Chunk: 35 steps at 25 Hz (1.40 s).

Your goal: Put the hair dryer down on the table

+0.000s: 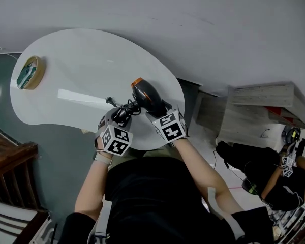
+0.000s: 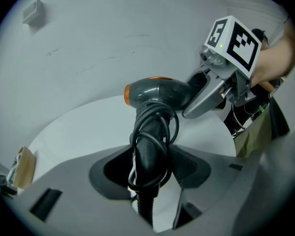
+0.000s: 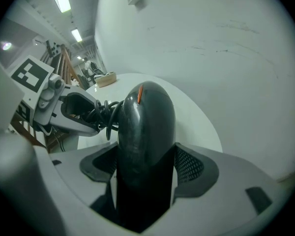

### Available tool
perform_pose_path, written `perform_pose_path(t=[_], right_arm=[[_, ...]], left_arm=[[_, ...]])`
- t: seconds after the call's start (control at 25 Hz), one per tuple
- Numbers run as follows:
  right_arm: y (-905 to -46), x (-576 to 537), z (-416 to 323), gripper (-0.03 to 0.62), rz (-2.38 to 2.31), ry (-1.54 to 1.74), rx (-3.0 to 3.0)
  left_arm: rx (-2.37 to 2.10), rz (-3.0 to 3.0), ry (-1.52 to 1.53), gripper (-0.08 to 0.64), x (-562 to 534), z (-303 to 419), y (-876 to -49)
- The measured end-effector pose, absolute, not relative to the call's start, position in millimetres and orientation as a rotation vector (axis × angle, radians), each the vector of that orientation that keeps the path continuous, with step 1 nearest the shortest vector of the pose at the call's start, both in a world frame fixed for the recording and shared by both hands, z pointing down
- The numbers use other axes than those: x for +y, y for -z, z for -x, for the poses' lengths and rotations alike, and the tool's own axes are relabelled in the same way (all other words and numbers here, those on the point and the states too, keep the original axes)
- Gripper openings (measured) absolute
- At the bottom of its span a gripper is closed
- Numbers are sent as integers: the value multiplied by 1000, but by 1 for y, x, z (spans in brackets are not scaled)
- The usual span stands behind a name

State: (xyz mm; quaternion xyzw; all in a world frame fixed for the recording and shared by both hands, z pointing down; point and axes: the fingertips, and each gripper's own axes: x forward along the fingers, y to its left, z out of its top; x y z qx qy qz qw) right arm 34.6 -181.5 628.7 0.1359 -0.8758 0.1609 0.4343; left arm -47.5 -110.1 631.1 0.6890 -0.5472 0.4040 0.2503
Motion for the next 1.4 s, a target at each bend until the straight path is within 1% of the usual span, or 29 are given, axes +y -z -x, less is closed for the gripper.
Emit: perform_pose_path(t=[0.68,1.4], right_arm=[[-663,-246,-71,350,-293,-409,-2128],[-676,-281,-57,351,-301,-290,-2151]], left_arm=[[-1475,-1810,-1120,230,-172,11,-662],[-1483,-1833,-1131,238,-202,22,-676]])
